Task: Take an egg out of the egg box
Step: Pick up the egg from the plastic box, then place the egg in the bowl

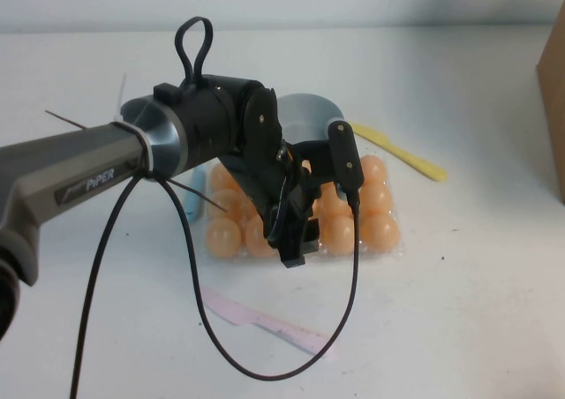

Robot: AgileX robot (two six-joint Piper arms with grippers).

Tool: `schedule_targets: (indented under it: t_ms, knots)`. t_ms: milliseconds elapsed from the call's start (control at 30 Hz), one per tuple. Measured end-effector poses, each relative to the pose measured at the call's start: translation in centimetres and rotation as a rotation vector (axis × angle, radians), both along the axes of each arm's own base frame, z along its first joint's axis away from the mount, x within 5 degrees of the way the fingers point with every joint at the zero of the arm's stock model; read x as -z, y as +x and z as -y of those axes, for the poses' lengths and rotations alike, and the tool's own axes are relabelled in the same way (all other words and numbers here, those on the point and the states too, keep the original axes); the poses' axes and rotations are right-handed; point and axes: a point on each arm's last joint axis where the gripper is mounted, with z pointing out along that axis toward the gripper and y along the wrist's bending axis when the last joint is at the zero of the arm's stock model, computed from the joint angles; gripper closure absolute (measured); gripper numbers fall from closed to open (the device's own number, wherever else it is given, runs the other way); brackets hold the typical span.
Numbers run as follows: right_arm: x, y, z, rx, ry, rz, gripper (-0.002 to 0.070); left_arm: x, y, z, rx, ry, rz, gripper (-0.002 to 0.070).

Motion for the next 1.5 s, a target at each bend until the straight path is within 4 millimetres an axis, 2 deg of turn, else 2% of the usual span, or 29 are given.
schedule_targets:
  t_ms: [400, 533, 800, 933, 1033, 1100, 1200, 1400, 1500]
  knots:
    - [0.0, 0.0, 0.0, 0.0, 0.0, 0.0, 0.0694, -0.4, 0.1, 0.1, -0.008, -0.004, -0.003, 0.0358]
    - [0.0, 0.0, 0.0, 0.0, 0.0, 0.0, 0.0694, -2.6, 0.2, 0.2, -0.044, -0.034, 0.001, 0.0358]
    - [0.0, 0.0, 0.0, 0.0, 0.0, 0.0, 0.0694, -8.5, 1.0, 0.4, -0.185, -0.111, 0.053, 0.0358]
    - [0.0, 0.0, 0.0, 0.0, 0.0, 0.0, 0.0694, -11.1, 2.3, 0.5, -0.328, -0.221, 0.149, 0.0359]
    - [0.0, 0.0, 0.0, 0.0, 0.0, 0.0, 0.0694, -12.3, 4.0, 0.1, -0.44, -0.35, 0.24, 0.0359]
    - [0.0, 0.0, 0.0, 0.0, 0.0, 0.0, 0.0694, -12.2, 5.3, -0.3, -0.5, -0.411, 0.272, 0.0359]
    - [0.0, 0.0, 0.0, 0.0, 0.0, 0.0, 0.0694, -10.5, 7.2, -0.7, -0.573, -0.451, 0.273, 0.036]
    - [0.0, 0.0, 0.0, 0.0, 0.0, 0.0, 0.0694, -3.9, 10.4, -1.2, -0.671, -0.388, 0.187, 0.036]
    - [0.0, 0.0, 0.0, 0.0, 0.0, 0.0, 0.0694, -1.8, 11.2, -1.3, -0.697, -0.38, 0.17, 0.0354]
